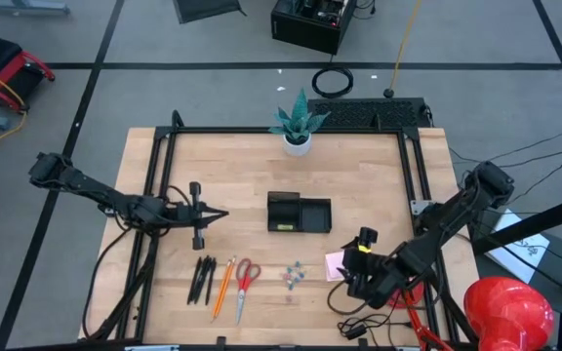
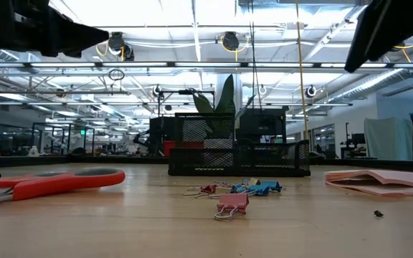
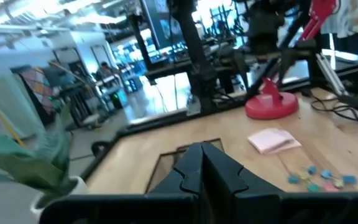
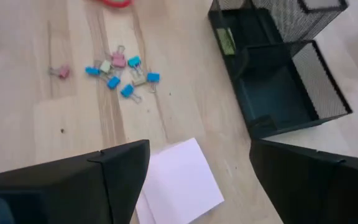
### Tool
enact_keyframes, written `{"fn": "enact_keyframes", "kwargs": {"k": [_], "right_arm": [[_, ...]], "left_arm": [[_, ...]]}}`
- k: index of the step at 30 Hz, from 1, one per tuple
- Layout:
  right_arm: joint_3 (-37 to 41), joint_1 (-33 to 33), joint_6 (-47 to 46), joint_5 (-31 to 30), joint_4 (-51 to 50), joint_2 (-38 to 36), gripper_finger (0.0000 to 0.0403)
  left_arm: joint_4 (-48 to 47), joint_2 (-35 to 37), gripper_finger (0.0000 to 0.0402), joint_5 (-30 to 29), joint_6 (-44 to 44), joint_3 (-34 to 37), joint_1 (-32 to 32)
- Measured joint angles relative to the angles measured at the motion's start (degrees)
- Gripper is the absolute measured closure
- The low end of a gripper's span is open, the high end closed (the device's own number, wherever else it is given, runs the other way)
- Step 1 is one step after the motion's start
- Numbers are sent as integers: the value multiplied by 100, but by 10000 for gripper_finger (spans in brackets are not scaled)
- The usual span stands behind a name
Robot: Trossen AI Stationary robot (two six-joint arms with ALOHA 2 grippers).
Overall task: Pick and place office supplies into organizer
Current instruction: Put the pink sticky notes into the desk organizer
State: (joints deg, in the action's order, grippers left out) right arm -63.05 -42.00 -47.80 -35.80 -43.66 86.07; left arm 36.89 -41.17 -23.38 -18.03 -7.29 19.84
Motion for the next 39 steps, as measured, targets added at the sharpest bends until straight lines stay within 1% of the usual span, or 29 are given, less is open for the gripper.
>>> {"fn": "enact_keyframes", "kwargs": {"k": [2,4,6,9,11,16,22,26,28,30,34,37,39], "right_arm": [[0,-2,67,1,-7,127,139],[1,-1,-122,8,-55,209,140],[5,50,-693,-67,-134,216,140],[49,163,-1619,-449,-210,214,140],[100,206,-1749,-491,-208,216,140],[434,325,-1481,-96,87,216,140],[819,712,-1832,487,464,216,140],[901,938,-1294,600,632,216,136],[901,1080,-748,740,768,214,133],[903,1267,-86,1220,980,186,130],[903,1708,953,2253,1469,156,130],[903,2021,1521,2839,1571,157,135],[901,2200,1868,3104,1557,156,139]], "left_arm": [[79,0,387,-8,-120,0,0],[76,-2,387,-10,-229,0,0],[76,0,387,-15,-314,0,0],[76,0,387,-24,-404,0,0],[76,0,387,-35,-422,0,0],[76,0,387,-72,-437,0,2],[76,0,387,-73,-436,0,-39],[74,0,387,-73,-389,0,-126],[73,0,387,-74,-338,0,-163],[67,0,387,-70,-291,0,-200],[59,0,387,-70,-281,0,-256],[46,0,387,-68,-244,0,-262],[5,0,387,-61,-244,0,-260]]}}
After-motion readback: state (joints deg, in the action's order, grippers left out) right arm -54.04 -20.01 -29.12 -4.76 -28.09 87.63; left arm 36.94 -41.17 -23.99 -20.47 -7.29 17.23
